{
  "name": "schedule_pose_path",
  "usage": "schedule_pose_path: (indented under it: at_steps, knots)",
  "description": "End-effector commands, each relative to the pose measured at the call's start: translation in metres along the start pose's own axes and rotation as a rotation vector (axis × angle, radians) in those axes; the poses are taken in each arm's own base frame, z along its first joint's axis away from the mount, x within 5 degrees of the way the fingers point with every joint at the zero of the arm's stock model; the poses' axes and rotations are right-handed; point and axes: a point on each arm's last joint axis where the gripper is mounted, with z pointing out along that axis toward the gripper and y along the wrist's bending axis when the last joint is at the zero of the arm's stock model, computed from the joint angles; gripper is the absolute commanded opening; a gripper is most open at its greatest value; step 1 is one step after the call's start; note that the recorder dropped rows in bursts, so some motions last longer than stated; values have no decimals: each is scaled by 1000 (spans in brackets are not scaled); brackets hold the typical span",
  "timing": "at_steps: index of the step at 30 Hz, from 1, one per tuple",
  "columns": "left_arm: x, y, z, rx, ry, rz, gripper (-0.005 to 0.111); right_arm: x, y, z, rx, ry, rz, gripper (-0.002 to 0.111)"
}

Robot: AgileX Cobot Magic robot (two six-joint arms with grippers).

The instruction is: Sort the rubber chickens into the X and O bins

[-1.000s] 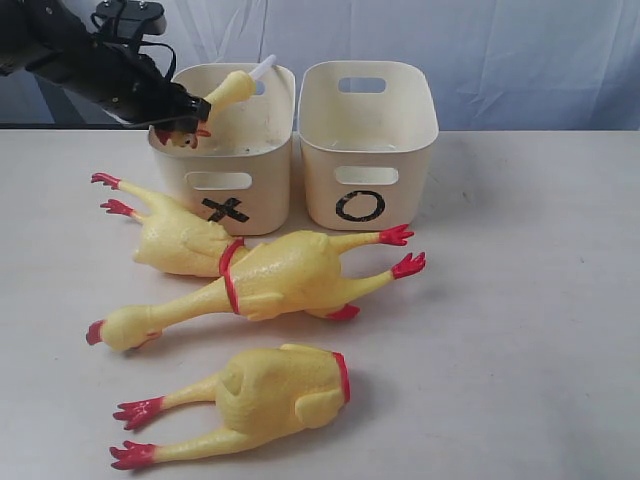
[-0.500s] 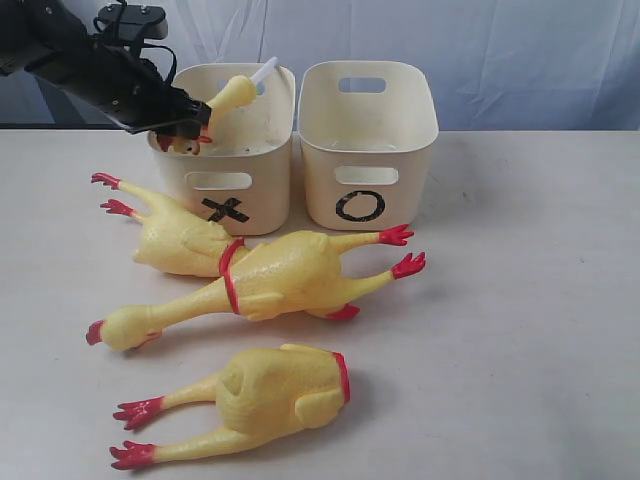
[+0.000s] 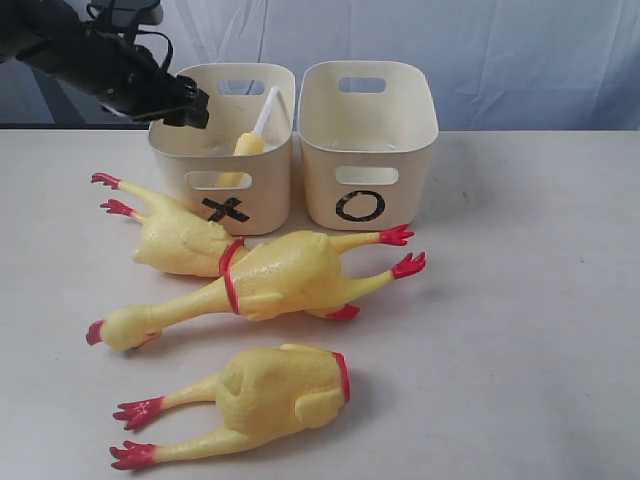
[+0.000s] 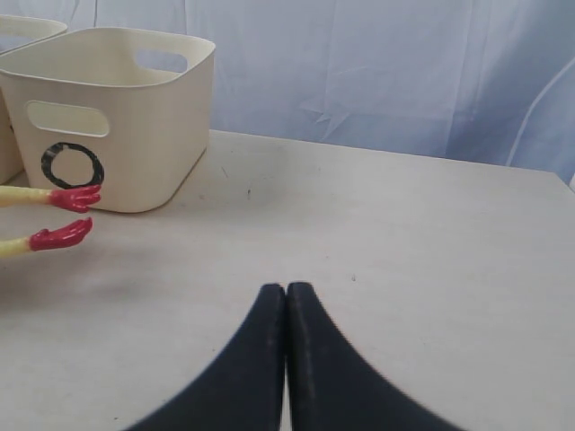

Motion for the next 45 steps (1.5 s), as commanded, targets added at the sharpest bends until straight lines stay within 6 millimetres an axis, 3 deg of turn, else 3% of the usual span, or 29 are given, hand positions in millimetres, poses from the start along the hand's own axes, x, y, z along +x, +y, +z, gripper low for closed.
schedule_pose_path:
  at_steps: [1, 5, 10, 20, 29, 45]
  knots:
    - [-21, -9, -35, -12, -111, 15, 62, 0, 0, 0, 0, -10, -11, 0]
    - [-30, -16, -65, -18, -158, 46, 39, 0, 0, 0, 0, -10, -11, 0]
    - [-28, -23, -98, -31, -98, 181, 0, 0, 0, 0, -1, -10, -6, 0]
    - [-6, -32, -138, -21, 122, 305, 0, 0, 0, 0, -1, -10, -6, 0]
    - [37, -42, -153, 20, 189, 273, 0, 0, 0, 0, -1, -10, -6, 0]
    - [112, -65, -196, 35, 81, 269, 0, 0, 0, 0, -1, -10, -6, 0]
